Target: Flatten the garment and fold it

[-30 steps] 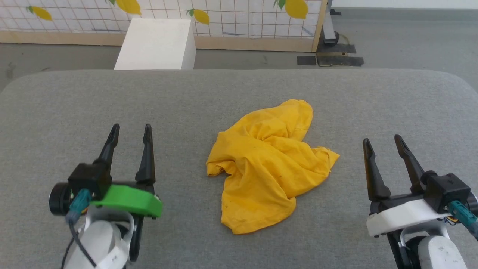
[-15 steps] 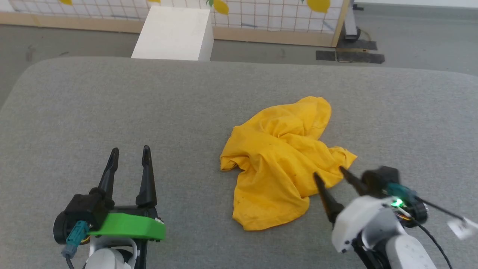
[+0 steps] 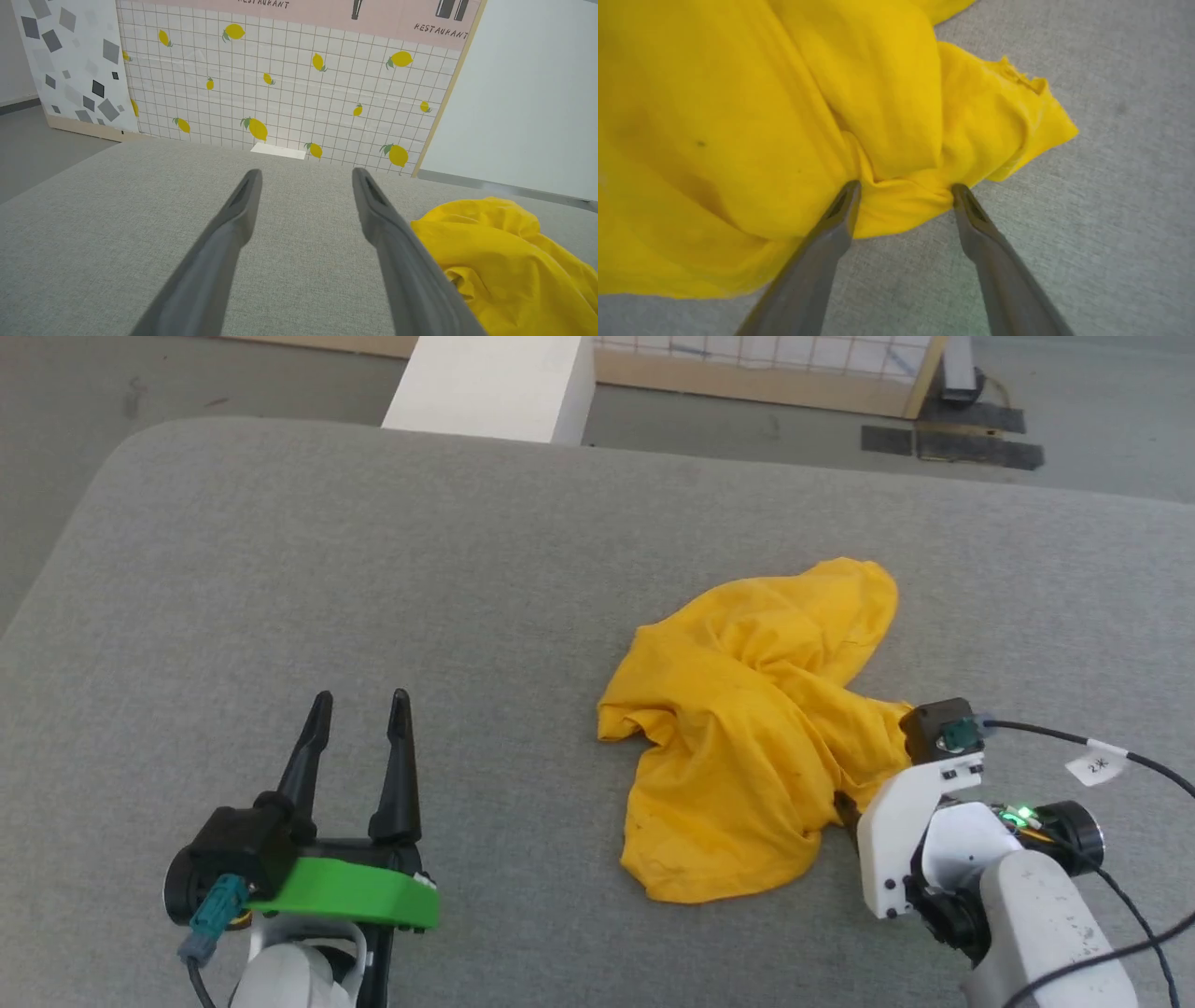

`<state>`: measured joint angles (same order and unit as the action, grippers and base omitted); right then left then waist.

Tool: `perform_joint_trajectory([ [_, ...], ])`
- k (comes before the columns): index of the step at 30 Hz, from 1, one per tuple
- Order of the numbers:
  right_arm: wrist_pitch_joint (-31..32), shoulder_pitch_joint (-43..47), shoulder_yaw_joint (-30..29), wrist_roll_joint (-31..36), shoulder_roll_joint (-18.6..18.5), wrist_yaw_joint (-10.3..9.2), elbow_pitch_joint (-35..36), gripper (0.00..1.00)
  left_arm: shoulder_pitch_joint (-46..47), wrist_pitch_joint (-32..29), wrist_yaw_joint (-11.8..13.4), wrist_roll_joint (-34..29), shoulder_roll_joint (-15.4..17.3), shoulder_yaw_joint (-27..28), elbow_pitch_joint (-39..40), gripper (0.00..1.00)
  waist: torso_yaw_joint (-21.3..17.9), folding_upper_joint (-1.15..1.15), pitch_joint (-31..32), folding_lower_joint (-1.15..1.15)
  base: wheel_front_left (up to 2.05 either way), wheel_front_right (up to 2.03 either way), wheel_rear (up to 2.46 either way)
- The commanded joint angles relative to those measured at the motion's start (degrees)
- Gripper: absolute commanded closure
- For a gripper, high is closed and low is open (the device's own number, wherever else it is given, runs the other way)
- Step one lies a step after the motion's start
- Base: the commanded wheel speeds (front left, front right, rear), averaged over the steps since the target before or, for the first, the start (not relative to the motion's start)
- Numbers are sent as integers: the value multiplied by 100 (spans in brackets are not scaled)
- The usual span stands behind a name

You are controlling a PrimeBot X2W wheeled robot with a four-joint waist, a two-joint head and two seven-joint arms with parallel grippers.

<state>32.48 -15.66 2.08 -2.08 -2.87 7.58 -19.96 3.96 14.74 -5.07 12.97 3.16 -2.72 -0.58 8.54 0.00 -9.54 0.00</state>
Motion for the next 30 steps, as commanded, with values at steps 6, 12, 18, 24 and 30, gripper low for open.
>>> perform_joint_trajectory([
  [6,617,-85,125,-615,0,-9,-238,100,21,26,6,41,-27,-21,-75,0,23,0,-11,0,0,0,0],
  [12,751,780,-584,-899,0,-9,748,100,-112,26,-21,-19,-27,-38,-171,0,-74,0,288,0,0,0,0],
  [18,1190,2150,-1864,-743,0,-9,2141,100,-224,26,-58,-72,-28,21,-195,0,-286,0,454,0,0,0,0],
  [24,791,2547,-2540,-767,0,-9,2573,0,-204,26,-97,-105,-28,70,-205,0,-483,0,467,0,0,0,0],
  [30,-718,2163,-2289,-884,0,-9,2503,0,-103,26,-119,-90,-28,-32,-287,0,-642,0,381,0,0,0,0],
])
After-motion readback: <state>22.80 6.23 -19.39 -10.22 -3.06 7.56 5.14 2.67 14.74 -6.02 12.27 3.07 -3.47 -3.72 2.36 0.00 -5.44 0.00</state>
